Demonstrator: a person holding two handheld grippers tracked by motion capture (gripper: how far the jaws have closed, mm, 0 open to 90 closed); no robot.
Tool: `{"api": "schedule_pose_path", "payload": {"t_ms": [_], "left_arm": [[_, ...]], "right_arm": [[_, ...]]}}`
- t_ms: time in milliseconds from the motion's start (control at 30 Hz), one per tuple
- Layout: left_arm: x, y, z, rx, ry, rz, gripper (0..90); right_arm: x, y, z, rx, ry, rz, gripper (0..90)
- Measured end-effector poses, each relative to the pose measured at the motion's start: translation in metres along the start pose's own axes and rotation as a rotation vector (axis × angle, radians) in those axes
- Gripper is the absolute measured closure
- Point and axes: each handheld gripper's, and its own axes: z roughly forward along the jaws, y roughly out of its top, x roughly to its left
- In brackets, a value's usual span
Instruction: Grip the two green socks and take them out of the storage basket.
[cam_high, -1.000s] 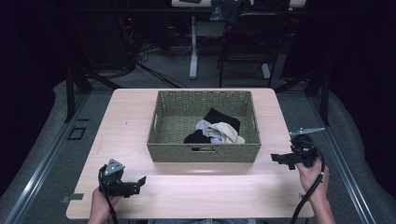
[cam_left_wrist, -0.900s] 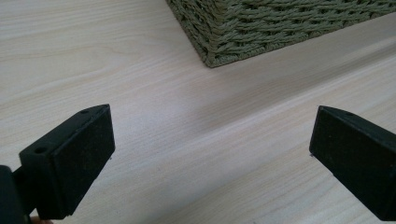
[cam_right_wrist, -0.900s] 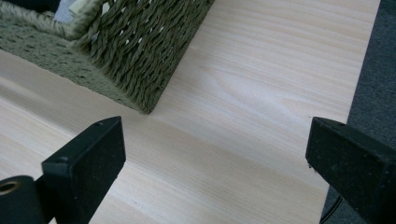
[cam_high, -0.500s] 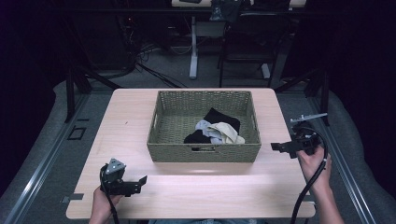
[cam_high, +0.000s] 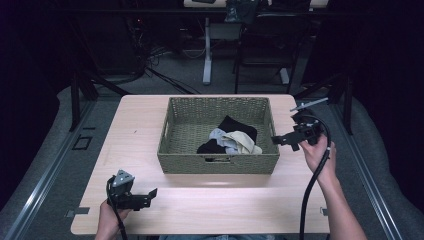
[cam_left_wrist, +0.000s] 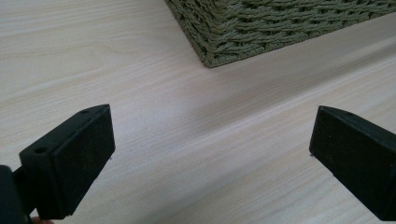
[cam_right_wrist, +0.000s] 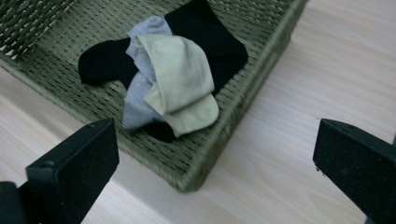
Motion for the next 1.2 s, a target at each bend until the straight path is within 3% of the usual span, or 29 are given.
{"api": "schedule_pose_path", "payload": {"t_ms": [233, 567, 1033, 1200], "left_arm": [[0.0, -0.001, 0.0, -0.005, -0.003, -0.002, 0.3], [0.0, -0.001, 0.0, -0.005, -0.005, -0.002, 0.3], [0.001, -0.001, 0.0, -0.004, -0.006, 0.001, 0.3], [0.0, -0.001, -0.001, -0.004, -0.005, -0.002, 0.3]], "right_arm": [[0.02, 0.029, 0.015, 0.03, 0.012, -0.044, 0.0], [0.037, 0.053, 0.042, 0.066, 0.02, -0.068, 0.0], [0.038, 0.062, 0.083, 0.156, 0.026, -0.081, 2.8], [0.039, 0.064, 0.1, 0.191, 0.029, -0.087, 13.2]]}}
